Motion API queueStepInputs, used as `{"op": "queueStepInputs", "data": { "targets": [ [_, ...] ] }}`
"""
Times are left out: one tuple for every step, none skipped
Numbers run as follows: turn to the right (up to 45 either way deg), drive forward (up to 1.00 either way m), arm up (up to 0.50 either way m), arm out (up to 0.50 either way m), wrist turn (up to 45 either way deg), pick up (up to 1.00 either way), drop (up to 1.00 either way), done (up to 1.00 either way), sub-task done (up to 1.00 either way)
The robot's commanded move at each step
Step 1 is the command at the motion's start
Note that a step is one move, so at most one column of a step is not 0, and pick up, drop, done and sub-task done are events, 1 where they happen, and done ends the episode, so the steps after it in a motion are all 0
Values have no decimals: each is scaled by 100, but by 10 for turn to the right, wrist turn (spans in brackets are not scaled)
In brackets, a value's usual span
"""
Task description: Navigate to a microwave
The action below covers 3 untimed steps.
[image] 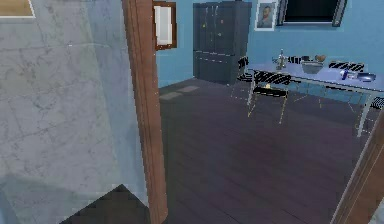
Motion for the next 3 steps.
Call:
{"op": "queueStepInputs", "data": {
  "targets": [
    [0, 40, 0, 0, 0, 0, 0, 0, 0],
    [450, 0, 0, 0, 0, 0, 0, 0, 0],
    [30, 0, 0, 0, 0, 0, 0, 0, 0]
  ]
}}
